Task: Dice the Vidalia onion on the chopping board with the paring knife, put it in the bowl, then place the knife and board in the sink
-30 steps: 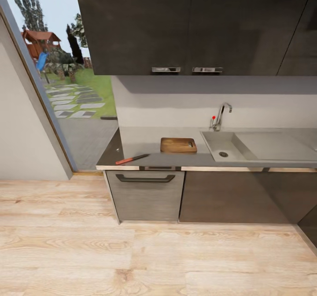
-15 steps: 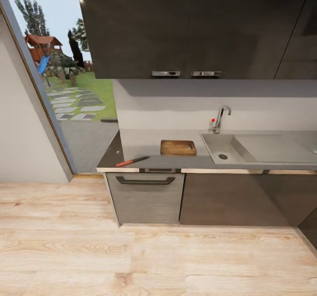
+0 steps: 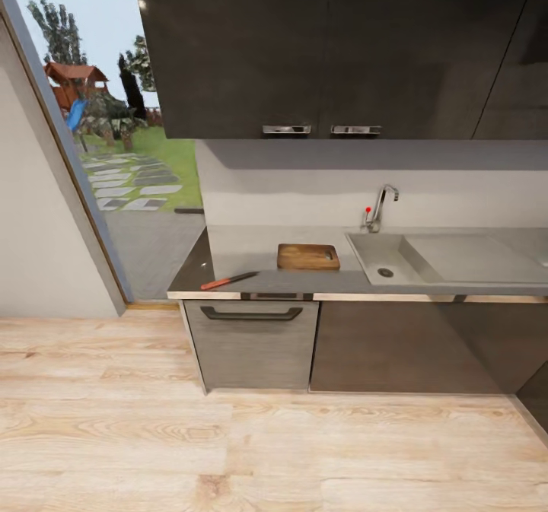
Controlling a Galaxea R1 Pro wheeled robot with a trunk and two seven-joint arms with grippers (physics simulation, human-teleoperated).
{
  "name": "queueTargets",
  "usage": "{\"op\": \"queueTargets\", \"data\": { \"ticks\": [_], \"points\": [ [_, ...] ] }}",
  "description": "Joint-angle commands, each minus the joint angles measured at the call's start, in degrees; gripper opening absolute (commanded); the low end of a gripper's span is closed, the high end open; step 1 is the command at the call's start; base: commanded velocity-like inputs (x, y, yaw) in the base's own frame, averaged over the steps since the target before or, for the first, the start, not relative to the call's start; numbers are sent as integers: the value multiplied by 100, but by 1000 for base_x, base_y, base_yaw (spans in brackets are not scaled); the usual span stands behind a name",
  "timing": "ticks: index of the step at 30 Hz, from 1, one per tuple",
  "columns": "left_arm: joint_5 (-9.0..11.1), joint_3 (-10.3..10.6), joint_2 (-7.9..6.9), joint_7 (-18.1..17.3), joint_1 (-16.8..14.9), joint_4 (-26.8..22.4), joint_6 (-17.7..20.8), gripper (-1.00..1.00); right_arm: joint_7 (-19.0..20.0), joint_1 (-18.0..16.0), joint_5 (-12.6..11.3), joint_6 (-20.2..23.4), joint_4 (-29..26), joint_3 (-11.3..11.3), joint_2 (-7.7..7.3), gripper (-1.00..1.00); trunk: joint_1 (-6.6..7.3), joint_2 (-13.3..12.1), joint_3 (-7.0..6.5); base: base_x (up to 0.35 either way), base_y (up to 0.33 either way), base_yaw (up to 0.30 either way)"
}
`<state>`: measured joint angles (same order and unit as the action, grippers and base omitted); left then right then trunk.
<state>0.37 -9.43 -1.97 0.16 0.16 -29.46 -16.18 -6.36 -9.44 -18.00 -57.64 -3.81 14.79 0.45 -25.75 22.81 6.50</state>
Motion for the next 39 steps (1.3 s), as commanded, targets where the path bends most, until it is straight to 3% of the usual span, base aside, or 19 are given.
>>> {"op": "queueTargets", "data": {
  "ticks": [1,39],
  "points": [
    [3,-5,-2,2,1,-7,-8,100,-59,-5,-1,-11,3,50,0,100,-3,11,10,0,0,-116],
    [-9,11,4,2,1,17,-8,100,-59,-5,-2,-116,4,50,-9,100,-3,11,-209,0,0,-218]
  ]
}}
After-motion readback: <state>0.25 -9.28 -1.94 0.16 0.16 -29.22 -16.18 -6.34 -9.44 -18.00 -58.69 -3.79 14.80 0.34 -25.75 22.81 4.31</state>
